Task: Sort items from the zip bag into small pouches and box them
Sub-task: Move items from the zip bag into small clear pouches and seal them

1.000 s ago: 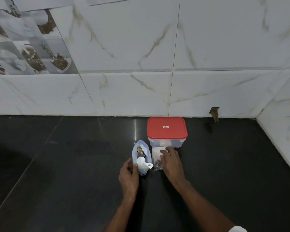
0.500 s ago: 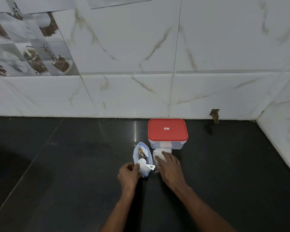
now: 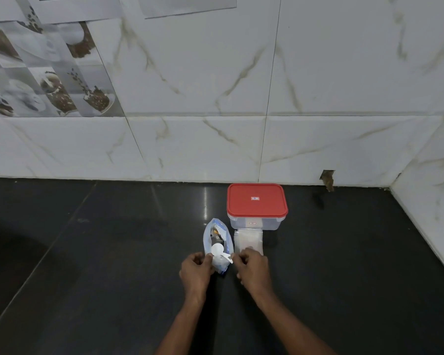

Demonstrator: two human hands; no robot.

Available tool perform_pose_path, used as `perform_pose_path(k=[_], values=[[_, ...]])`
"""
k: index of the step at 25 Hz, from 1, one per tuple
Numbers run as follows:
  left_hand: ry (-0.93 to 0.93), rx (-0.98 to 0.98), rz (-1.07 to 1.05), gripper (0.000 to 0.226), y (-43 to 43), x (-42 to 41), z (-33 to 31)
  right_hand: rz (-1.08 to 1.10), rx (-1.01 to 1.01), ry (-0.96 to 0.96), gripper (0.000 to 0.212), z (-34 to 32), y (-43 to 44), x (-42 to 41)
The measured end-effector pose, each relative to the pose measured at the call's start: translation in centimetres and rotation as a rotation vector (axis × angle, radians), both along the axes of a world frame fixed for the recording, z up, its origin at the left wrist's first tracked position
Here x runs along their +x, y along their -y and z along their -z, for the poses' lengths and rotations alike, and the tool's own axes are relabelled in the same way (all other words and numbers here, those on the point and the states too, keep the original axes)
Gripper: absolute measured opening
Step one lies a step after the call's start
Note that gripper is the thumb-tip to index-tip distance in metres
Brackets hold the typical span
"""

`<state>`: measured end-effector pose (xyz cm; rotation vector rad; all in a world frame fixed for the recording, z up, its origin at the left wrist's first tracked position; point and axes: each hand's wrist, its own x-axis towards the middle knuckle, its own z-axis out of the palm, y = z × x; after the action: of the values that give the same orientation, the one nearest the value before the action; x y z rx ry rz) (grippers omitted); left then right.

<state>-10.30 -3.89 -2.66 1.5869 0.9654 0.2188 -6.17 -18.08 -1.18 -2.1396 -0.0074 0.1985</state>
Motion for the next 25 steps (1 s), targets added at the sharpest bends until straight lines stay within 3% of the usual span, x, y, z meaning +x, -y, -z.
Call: perform_pose_path(k=[4, 7, 10, 13, 16, 19, 25], values=[[0.005, 0.006, 0.011, 0.01, 0.4, 0.0, -0.2, -0.032, -0.048, -0.019, 0.027, 0.3, -0.8, 0.0], [0.012, 0.01, 0.012, 0.007, 0.3, -0.1, -0.6, 0.01, 0.08, -0.03, 0.022, -0.3, -0.6, -0.5], [0.014, -0.005, -0.001, 0.007, 0.3, -0.3, -1.0, 0.041, 0.143, 0.132, 0.012, -0.1, 0.8, -0.4], [0.027, -0.026, -0.009, 0.009, 0.4, -0.4, -1.3, -0.056, -0.056, 0.502, 0.008, -0.1, 1.8, 0.0], [0.024, -0.019, -0.015, 0.007, 0.7, -0.3, -1.8, -0.268, -0.395, 0.77, 0.019, 0.3, 2.2, -0.2], [0.016, -0.002, -0.017, 0.009, 0.8, -0.2, -2.0, -0.376, -0.572, 0.783, 0.034, 1.0, 2.7, -1.0], [0.003, -0.004, 0.0, 0.012, 0.9, -0.2, -1.8, -0.43, -0.539, 0.71, 0.029, 1.7, 3.6, -1.2]])
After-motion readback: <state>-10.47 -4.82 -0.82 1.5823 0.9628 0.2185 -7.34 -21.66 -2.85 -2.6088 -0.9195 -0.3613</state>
